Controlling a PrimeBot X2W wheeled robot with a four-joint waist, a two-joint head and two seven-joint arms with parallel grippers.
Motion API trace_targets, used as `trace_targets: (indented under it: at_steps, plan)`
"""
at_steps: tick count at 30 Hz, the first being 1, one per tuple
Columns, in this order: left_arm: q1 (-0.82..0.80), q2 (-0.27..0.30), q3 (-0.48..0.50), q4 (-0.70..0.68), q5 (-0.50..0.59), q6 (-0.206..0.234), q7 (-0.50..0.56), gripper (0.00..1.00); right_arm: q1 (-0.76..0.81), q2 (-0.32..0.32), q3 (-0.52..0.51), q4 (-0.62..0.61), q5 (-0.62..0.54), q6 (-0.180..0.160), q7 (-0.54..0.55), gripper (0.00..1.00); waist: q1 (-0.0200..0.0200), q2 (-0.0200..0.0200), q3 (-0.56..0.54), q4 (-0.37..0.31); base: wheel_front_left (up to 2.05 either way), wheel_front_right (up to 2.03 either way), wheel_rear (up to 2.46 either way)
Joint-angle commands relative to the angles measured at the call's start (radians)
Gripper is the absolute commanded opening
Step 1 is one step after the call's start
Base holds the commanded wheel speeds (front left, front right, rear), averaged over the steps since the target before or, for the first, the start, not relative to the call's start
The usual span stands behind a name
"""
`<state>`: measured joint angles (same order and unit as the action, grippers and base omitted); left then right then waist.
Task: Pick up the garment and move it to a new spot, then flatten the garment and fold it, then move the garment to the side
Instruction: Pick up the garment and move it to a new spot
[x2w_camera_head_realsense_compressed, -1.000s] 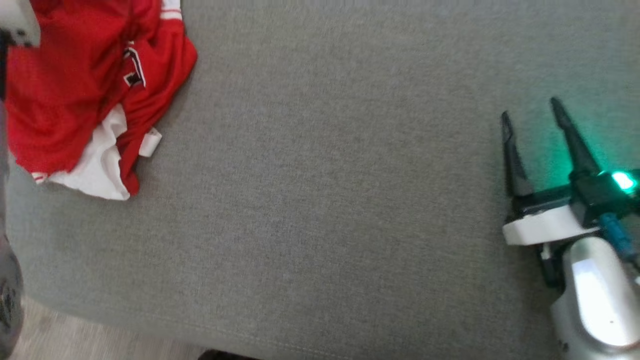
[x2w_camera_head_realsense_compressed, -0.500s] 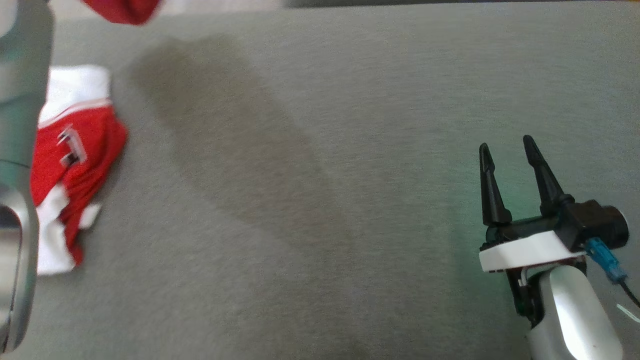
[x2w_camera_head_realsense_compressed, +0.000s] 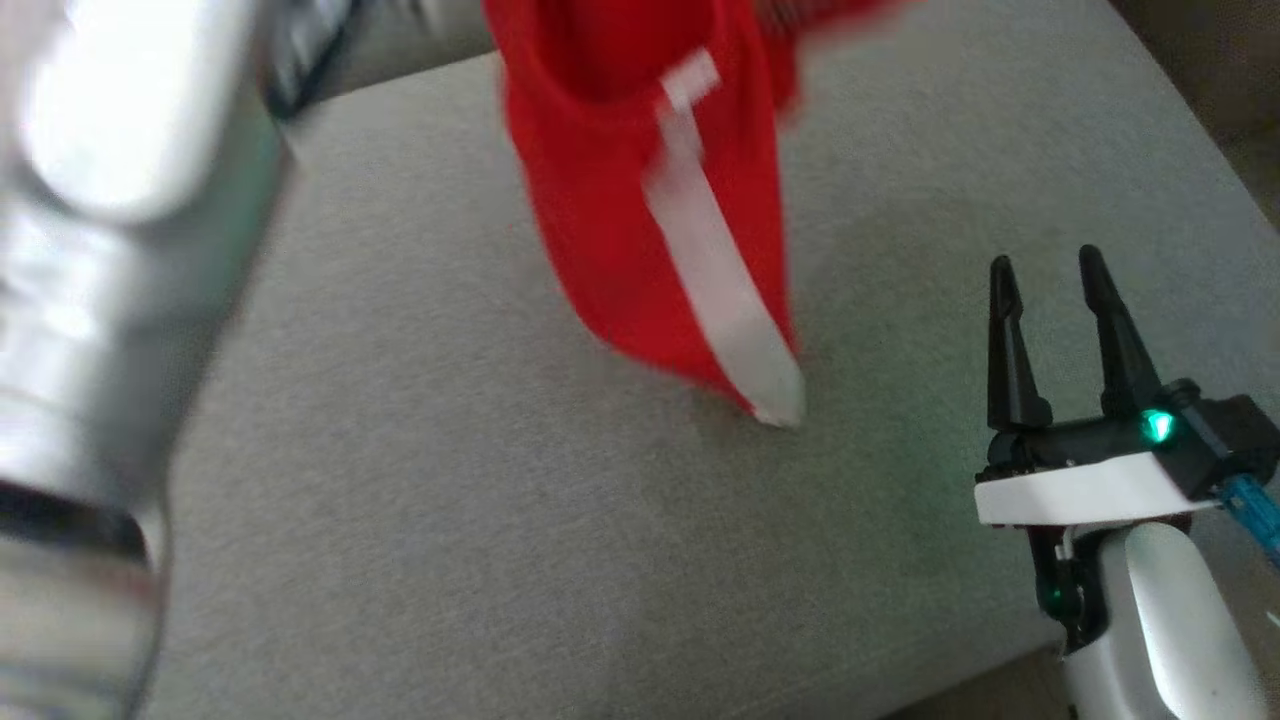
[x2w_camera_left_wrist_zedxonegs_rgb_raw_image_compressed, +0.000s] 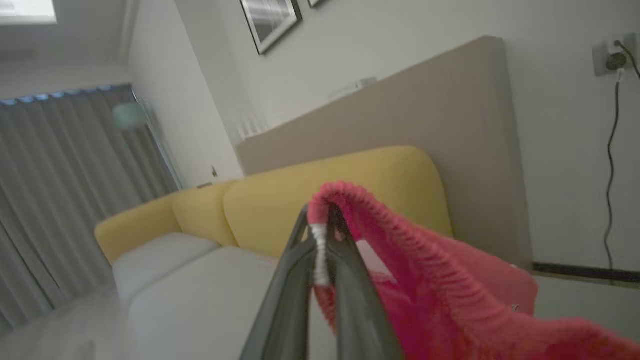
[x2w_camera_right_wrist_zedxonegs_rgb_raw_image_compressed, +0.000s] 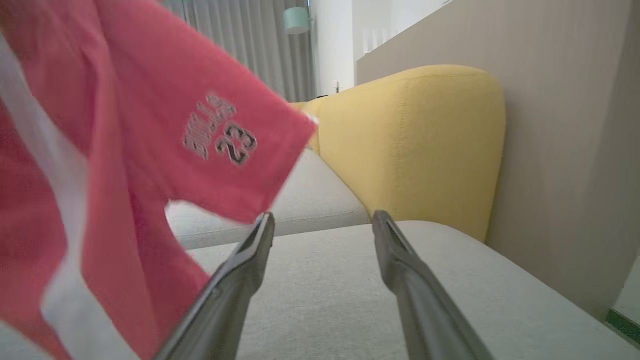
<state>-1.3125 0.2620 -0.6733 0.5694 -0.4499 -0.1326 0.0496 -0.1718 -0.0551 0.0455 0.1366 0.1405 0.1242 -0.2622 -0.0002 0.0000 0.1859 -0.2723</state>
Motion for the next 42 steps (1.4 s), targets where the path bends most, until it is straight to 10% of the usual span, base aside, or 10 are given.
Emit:
trace_targets:
  at_steps: [1,10,11,12,23,32,42]
  plan:
    - [0.046,0.037,0.018,-0.01,-0.018,0.002,0.006,0.0,-0.014,0.005,0.021,-0.042,0.009,0.007,0.0,1.0,0.0002,0.0,0.038,-0.031,0.0,0.0,0.0]
    - [0.486,0.069,0.052,0.169,-0.137,0.037,-0.173,0.0,-0.017,0.005,0.018,-0.037,0.026,0.007,0.0,1.0,0.0002,0.0,0.088,-0.018,0.0,0.0,0.0]
    - [0.521,0.069,0.062,0.187,-0.144,0.045,-0.214,0.35,-0.015,0.005,0.016,-0.034,0.023,0.007,0.0,1.0,0.0002,0.0,0.088,-0.008,0.0,0.0,0.0]
    - [0.552,0.065,0.071,0.203,-0.153,0.052,-0.245,1.0,-0.011,0.005,0.013,-0.032,0.018,0.007,0.0,1.0,0.0002,0.0,0.086,0.004,0.0,0.0,0.0]
    - [0.977,-0.062,0.355,-0.204,0.035,0.211,-0.311,1.0,0.071,0.005,-0.035,0.0,-0.015,0.007,0.0,1.0,0.0002,0.0,-0.045,0.241,0.0,0.0,0.0]
    - [1.291,-0.19,0.54,-0.492,0.207,0.233,-0.311,1.0,0.184,0.005,-0.012,-0.023,-0.047,0.007,0.0,1.0,0.0002,0.0,-0.171,0.342,0.0,0.0,0.0]
    - [1.44,-0.209,0.535,-0.562,0.357,0.192,-0.311,1.0,0.287,0.005,0.004,-0.03,-0.069,0.007,0.0,1.0,0.0002,0.0,-0.203,0.36,0.0,0.0,0.0]
